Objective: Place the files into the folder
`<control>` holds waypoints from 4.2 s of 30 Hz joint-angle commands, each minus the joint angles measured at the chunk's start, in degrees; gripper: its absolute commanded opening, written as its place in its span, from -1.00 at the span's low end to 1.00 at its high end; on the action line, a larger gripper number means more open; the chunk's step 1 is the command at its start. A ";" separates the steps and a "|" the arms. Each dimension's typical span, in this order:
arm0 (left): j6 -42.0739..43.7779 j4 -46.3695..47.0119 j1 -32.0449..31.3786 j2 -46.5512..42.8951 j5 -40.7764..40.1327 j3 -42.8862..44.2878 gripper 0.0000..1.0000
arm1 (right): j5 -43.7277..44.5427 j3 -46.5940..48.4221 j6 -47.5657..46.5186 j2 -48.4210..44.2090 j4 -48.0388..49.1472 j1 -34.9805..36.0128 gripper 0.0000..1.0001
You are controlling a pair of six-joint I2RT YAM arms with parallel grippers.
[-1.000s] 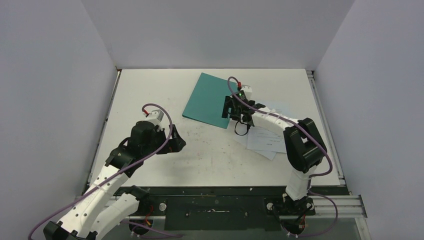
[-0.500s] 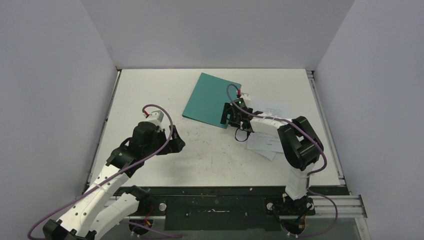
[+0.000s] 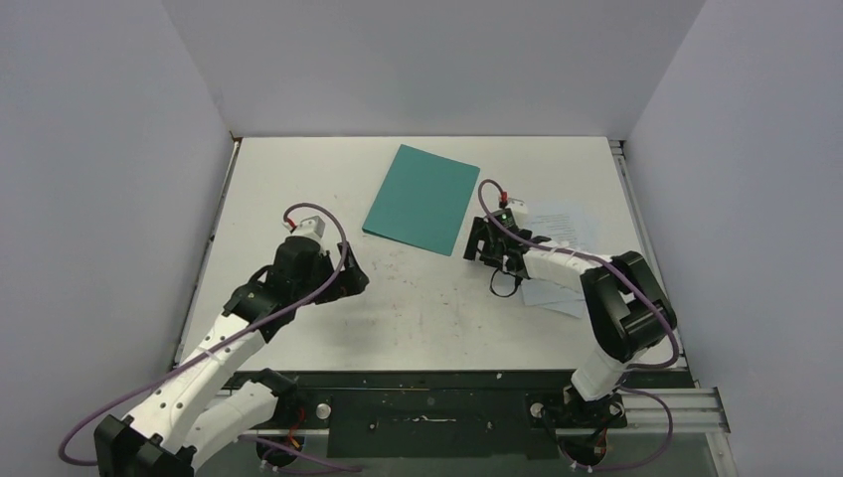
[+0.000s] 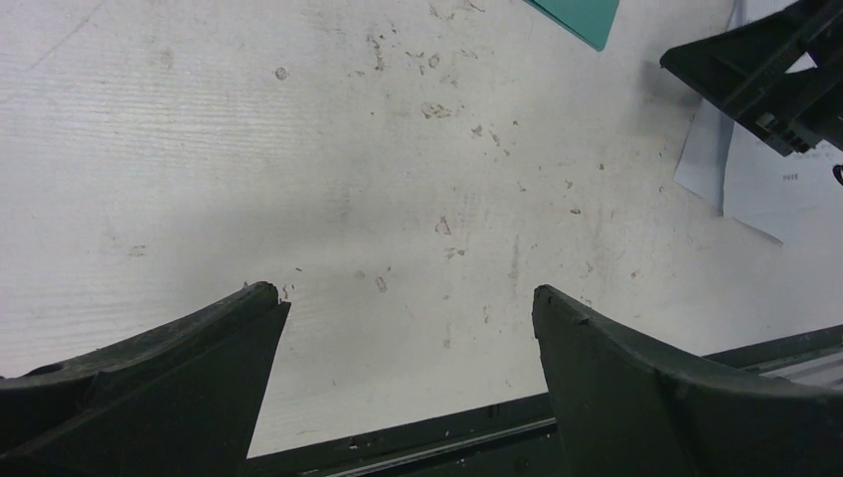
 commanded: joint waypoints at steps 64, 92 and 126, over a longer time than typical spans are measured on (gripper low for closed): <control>9.44 21.09 10.87 74.32 15.55 46.74 0.95 | -23.88 16.64 2.51 21.84 13.03 -0.96 0.97; 4.68 28.17 -5.45 45.72 5.22 8.67 1.00 | -16.68 -14.83 2.90 0.04 16.88 11.84 0.95; -4.75 14.06 -15.04 18.40 -7.20 -2.64 0.93 | 3.77 -20.26 5.57 -33.55 -8.17 24.75 0.99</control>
